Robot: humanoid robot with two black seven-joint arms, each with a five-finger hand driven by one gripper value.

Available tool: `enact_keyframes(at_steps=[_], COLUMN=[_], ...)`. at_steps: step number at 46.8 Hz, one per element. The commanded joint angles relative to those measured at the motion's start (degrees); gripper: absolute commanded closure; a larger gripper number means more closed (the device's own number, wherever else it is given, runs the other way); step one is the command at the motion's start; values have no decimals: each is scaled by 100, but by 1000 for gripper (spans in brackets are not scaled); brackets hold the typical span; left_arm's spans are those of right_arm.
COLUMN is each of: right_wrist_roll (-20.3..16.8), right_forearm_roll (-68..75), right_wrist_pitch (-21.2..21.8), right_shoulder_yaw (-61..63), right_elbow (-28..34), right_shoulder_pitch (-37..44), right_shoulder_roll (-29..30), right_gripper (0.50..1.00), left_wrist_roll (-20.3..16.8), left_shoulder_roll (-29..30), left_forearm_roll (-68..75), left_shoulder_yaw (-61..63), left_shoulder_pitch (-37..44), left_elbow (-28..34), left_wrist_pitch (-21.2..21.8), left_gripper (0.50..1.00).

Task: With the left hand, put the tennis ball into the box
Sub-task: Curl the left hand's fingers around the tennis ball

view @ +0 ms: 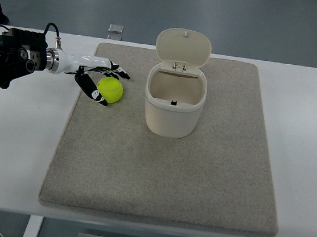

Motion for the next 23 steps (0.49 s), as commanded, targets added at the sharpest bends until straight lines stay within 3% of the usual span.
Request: enact_keyframes(at_steps=[1, 23], right_wrist_roll=[0, 0], right_forearm_roll=[0, 0], right_wrist_pitch=[0, 0], right_shoulder_yaw=[0, 0], right_elbow=[-2, -2], right_shoulder_pitch=[0, 0], right_shoulder_roll=[0, 0], right_gripper=[562, 562], left_wrist_roll=[0, 0], left_shoulder_roll=[2, 2], left_forearm_roll=[40, 67], left_shoulder_yaw=[0, 18], left_shoulder_pitch=[9, 17], left_elbow=[0, 9], left_wrist_pitch=[34, 139], left_gripper=[579, 589])
